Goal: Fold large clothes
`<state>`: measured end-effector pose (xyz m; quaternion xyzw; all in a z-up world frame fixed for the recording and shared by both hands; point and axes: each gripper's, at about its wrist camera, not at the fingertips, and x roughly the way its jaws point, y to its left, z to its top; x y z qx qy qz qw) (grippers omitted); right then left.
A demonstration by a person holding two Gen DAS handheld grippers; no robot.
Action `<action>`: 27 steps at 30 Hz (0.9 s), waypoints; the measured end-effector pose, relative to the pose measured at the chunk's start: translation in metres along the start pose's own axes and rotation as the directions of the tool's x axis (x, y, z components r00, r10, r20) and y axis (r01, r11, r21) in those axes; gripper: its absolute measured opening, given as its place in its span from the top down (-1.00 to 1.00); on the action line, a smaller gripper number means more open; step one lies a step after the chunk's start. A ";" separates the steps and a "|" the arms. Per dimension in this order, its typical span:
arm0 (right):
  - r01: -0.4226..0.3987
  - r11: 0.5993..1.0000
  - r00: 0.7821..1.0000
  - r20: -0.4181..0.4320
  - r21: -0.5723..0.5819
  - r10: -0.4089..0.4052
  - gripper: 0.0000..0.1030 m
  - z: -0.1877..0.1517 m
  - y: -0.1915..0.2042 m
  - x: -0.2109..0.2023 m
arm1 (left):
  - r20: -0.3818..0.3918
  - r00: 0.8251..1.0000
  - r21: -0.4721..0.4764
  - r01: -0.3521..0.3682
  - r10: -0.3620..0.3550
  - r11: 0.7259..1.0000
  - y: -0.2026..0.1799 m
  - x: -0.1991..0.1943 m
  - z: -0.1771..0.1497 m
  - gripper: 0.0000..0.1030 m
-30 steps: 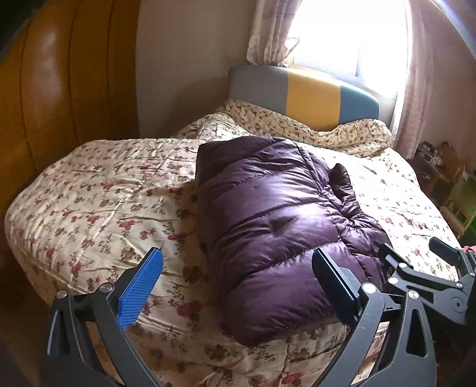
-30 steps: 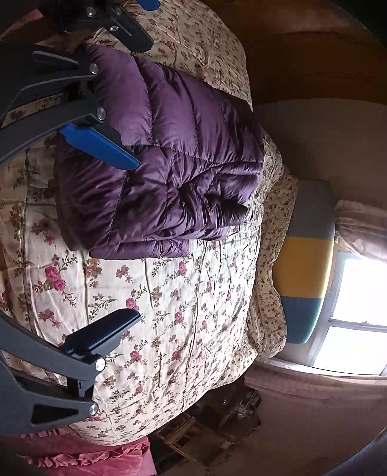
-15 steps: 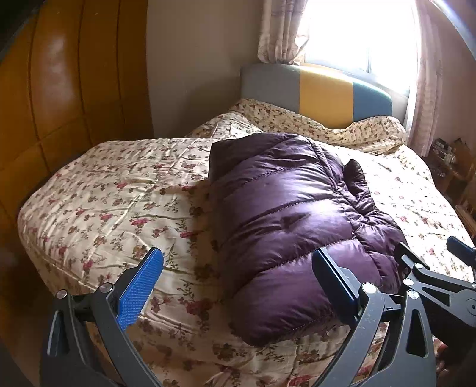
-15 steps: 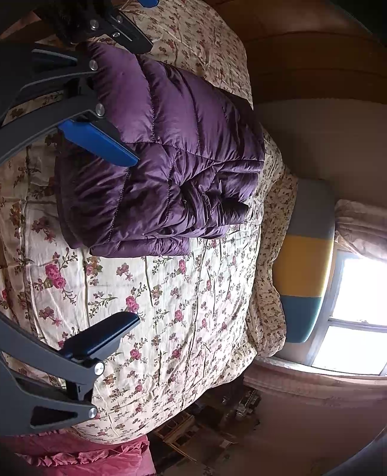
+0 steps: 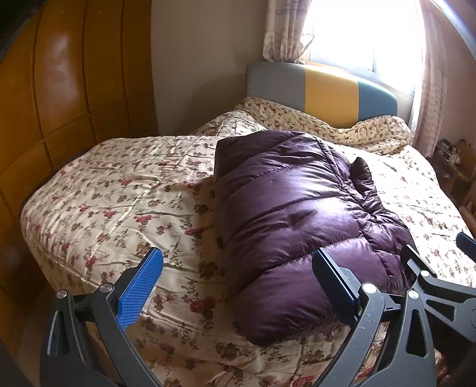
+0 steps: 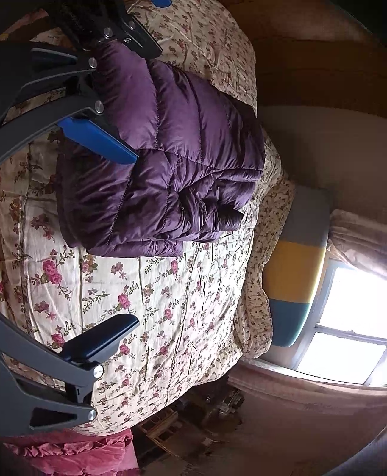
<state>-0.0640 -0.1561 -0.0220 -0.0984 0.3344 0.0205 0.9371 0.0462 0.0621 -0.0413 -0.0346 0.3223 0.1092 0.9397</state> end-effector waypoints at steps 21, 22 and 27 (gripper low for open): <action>-0.011 1.000 1.000 -0.017 -0.005 0.011 -0.95 -0.003 0.002 0.006 | -0.010 1.000 -0.001 0.003 -0.003 1.000 -0.003 0.000 -0.002 -0.93; -0.011 1.000 1.000 -0.017 -0.005 0.011 -0.95 -0.003 0.002 0.007 | -0.010 1.000 0.001 0.005 -0.005 1.000 -0.004 0.000 -0.003 -0.93; -0.010 1.000 1.000 -0.019 -0.003 0.010 -0.95 -0.003 0.001 0.007 | 0.002 1.000 0.009 0.012 -0.012 1.000 -0.009 -0.004 -0.004 -0.93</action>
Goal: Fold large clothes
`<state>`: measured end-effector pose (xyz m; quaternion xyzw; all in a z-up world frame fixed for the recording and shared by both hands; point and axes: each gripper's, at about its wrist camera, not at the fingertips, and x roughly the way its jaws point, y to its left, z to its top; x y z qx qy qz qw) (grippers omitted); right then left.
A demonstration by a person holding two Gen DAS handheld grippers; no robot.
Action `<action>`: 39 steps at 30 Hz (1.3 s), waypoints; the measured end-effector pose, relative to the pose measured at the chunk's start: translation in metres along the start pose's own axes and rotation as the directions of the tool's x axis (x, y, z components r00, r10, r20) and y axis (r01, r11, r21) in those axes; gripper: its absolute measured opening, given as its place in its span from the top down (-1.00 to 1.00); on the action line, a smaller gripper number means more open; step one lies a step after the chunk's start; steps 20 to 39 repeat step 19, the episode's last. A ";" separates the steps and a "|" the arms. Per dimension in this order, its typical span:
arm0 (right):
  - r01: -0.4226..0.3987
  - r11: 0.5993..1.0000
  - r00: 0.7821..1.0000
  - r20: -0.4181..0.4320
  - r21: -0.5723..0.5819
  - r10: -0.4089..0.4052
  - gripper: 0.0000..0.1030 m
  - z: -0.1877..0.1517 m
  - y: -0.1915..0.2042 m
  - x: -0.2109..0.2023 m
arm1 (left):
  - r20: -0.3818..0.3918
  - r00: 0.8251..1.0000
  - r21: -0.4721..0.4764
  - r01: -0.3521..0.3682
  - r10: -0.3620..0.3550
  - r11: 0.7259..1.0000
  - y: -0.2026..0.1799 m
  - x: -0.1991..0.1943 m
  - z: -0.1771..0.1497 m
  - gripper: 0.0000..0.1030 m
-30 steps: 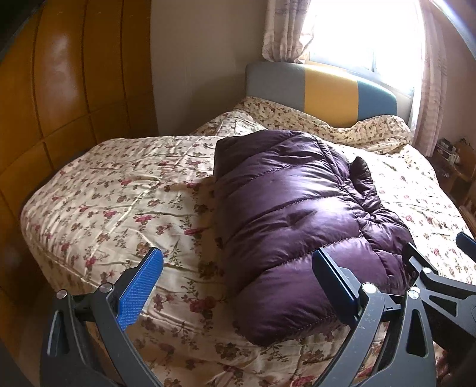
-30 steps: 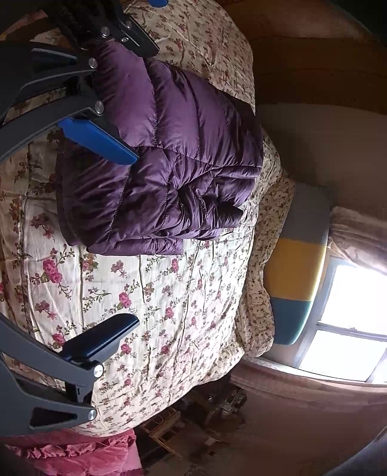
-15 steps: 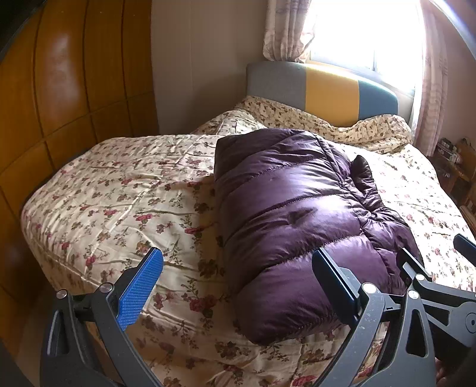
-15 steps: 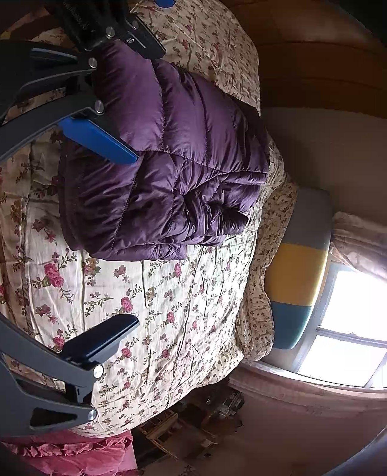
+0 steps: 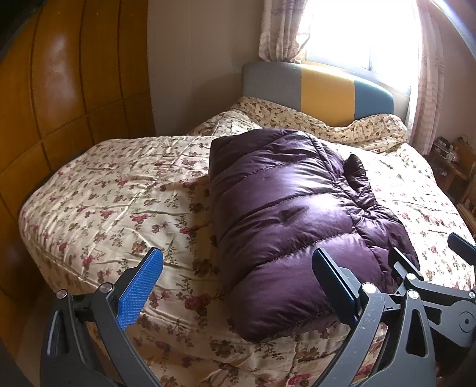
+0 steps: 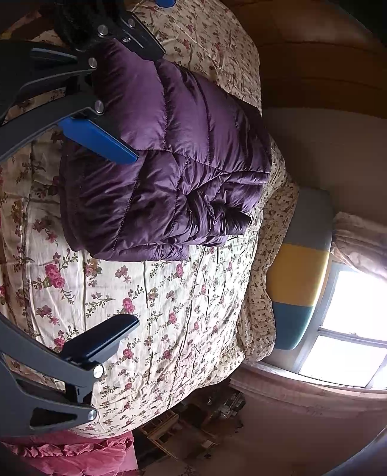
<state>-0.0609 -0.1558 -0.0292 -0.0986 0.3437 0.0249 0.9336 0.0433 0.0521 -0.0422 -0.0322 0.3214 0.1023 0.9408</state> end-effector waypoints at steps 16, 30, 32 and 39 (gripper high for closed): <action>-0.002 1.000 1.000 -0.003 0.011 0.002 -0.95 -0.001 -0.003 0.001 | 0.018 1.000 -0.014 0.012 -0.012 1.000 0.000 -0.006 0.002 -0.93; -0.004 1.000 1.000 -0.006 0.012 0.005 -0.95 -0.001 -0.002 0.002 | 0.020 1.000 -0.010 0.011 -0.011 1.000 -0.001 -0.006 0.001 -0.93; -0.004 1.000 1.000 -0.006 0.012 0.005 -0.95 -0.001 -0.002 0.002 | 0.020 1.000 -0.010 0.011 -0.011 1.000 -0.001 -0.006 0.001 -0.93; -0.004 1.000 1.000 -0.006 0.012 0.005 -0.95 -0.001 -0.002 0.002 | 0.020 1.000 -0.010 0.011 -0.011 1.000 -0.001 -0.006 0.001 -0.93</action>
